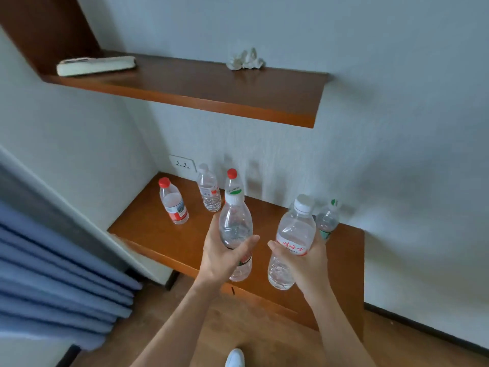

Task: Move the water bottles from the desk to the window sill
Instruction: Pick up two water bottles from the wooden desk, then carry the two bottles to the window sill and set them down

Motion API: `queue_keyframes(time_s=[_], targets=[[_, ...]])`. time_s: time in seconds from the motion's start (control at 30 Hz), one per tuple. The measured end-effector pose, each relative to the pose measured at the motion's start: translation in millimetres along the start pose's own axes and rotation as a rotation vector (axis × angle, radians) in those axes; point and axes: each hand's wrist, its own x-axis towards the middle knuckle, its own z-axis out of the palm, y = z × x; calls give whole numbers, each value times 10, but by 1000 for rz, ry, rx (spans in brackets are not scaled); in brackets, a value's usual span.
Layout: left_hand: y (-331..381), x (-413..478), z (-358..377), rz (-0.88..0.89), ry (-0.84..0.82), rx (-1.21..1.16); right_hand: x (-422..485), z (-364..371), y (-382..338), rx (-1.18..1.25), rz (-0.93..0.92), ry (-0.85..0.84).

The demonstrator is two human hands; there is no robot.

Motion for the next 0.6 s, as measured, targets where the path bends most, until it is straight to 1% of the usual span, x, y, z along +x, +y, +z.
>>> queue_keyframes(time_s=[0.13, 0.23, 0.37, 0.6], targets=[[58, -285, -270, 10, 190, 8, -38, 242, -107, 46, -48, -201], [13, -583, -524, -17, 318, 37, -151, 493, -131, 62, -67, -332], [-43, -1098, -850, -62, 504, 15, -413, 880, -109, 72, -100, -543], [-99, -2073, -1527, -194, 921, 70, -1036, 1730, -181, 77, -96, -946]])
